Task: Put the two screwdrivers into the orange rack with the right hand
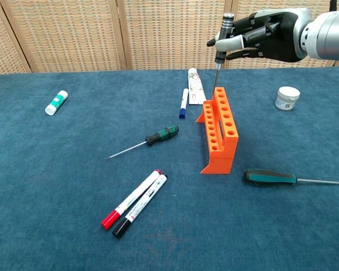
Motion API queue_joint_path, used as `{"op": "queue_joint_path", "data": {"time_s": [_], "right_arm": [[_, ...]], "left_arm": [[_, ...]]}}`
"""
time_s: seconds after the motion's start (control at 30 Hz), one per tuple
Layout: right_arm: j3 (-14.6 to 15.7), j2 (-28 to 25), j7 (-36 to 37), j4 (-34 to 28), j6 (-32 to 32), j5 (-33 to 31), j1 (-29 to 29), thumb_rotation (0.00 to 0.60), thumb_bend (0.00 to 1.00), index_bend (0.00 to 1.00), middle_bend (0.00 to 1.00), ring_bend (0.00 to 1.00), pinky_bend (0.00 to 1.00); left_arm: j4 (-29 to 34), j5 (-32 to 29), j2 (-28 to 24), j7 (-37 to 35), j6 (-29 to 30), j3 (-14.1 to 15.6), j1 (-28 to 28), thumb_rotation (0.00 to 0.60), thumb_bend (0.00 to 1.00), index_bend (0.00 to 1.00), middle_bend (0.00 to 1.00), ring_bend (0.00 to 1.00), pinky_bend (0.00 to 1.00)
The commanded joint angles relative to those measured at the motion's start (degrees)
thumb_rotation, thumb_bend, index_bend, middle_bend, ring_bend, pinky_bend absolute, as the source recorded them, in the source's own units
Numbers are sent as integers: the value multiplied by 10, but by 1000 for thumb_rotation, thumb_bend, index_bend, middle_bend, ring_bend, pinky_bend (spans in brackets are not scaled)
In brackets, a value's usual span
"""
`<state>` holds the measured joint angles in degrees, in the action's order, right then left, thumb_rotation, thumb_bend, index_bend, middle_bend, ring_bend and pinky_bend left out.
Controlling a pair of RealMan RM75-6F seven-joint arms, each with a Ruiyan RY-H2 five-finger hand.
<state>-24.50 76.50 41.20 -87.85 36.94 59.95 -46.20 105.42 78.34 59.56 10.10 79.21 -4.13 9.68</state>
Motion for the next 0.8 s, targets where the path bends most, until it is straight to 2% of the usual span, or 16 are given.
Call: {"op": "queue_joint_path", "data": {"time_s": [0.03,0.3,0.8], "right_arm": [[1,2,-2,3,-2,-1,0,600,484,605,192,0,76],[-3,4,3,4,-3,3,4,600,485,606,193,0,77],[-6,-32,17,-10,-11,28,23,600,493,608,195,0,77]], "left_arm": [[0,0,0,0,0,0,0,600,0,0,0,0,0],[-1,-1,0,-2,1,0,0,600,0,0,0,0,0],[-1,-2,3,6,-2,1,2,600,0,0,0,0,0]]}}
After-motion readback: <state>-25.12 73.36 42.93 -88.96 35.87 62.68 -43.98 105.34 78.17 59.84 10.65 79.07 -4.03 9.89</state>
